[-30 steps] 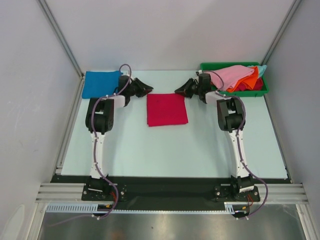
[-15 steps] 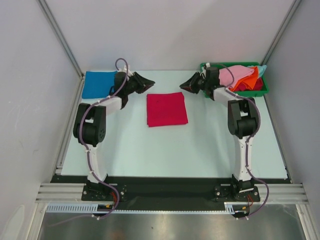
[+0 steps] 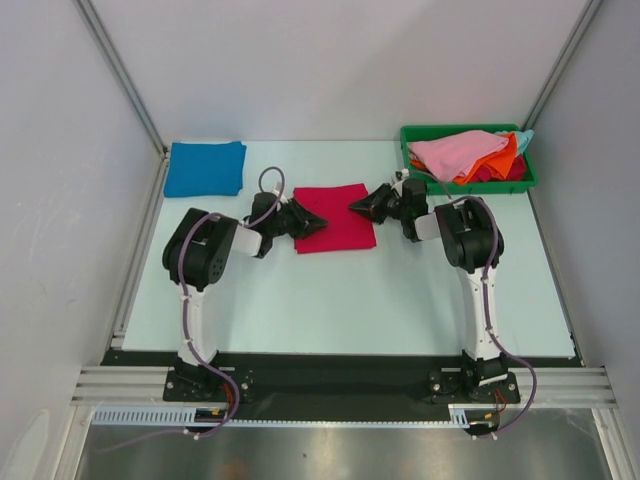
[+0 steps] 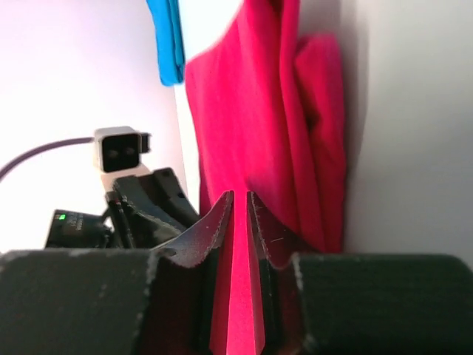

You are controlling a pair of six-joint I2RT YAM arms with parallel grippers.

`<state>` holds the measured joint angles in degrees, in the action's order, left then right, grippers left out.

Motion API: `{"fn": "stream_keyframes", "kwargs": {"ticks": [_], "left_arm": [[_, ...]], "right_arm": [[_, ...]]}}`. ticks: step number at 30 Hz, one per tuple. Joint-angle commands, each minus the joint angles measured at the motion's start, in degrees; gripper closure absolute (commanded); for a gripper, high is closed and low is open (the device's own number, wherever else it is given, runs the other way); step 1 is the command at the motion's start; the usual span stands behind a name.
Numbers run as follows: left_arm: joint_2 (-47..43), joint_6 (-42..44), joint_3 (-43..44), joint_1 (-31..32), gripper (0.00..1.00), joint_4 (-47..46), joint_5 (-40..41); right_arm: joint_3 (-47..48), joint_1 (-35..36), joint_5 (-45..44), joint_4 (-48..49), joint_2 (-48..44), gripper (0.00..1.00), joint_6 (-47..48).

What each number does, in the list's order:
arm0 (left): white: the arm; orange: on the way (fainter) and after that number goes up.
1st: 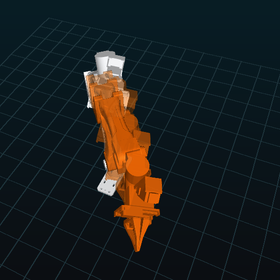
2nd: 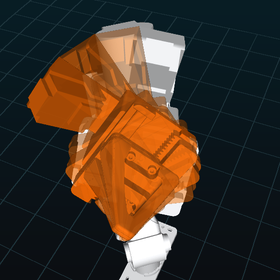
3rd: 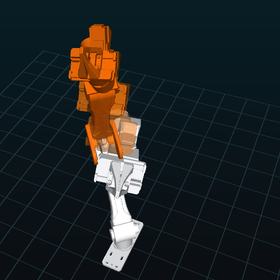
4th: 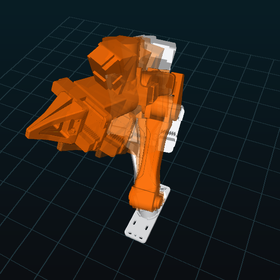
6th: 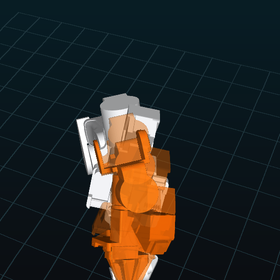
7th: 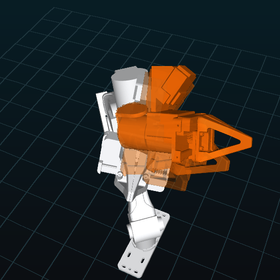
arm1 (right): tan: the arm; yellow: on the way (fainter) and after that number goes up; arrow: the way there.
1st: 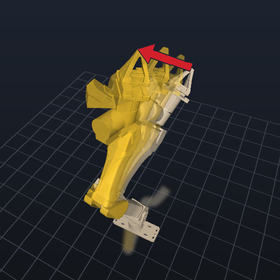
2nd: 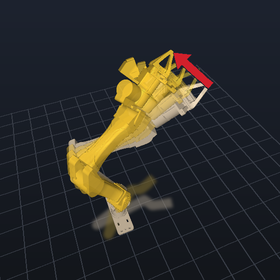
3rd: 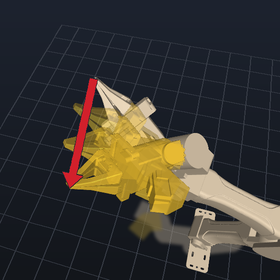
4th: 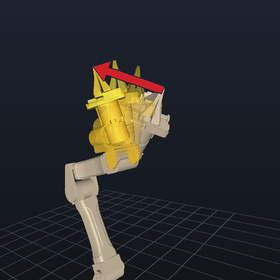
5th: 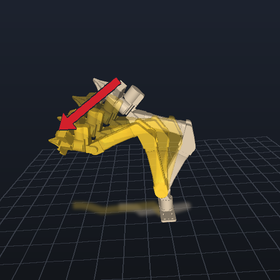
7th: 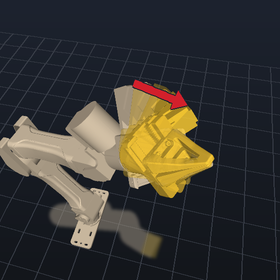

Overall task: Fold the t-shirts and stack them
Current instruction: Neatly place the folded tshirt to the corner

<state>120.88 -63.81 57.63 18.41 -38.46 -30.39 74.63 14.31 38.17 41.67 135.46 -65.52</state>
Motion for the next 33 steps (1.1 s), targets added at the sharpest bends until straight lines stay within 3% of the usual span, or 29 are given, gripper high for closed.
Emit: {"fn": "stream_keyframes", "kwargs": {"ticks": [1,4,9,14,19,27,33], "left_arm": [[-1.6,3.16,0.12,-1.45,0.76,-2.6,-2.04],[-5.99,8.6,3.61,-1.1,0.73,6.15,-2.39],[-11.8,10.98,4.69,-0.05,0.72,11.55,-3.71],[-13.66,6.27,-1.98,0.74,0.72,7.54,-2.48],[-8.56,2.55,-6.99,1.71,0.73,-1.44,-3.53],[-5.56,6.86,-10.6,0.04,0.74,-0.75,-3.62],[-13.99,10.63,-14.03,-0.13,0.74,6.52,-3.98]], "right_arm": [[1.75,-2.79,0.67,0.99,-1.23,0.83,2.31],[2.45,-3.49,2.34,-8.5,-5.88,0.83,7.68],[2.1,-3.06,7.08,-17.32,-11.79,0.83,11.2],[-2.47,-1.13,8.15,-15.39,-15.31,0.83,9.0],[-8.18,1.43,10.16,-8.73,-13.12,0.83,5.58],[-15.82,-1.2,10.43,-7.12,-11.71,0.83,9.51],[-21.19,-6.74,8.5,-15.02,-18.12,0.83,14.62]]}}
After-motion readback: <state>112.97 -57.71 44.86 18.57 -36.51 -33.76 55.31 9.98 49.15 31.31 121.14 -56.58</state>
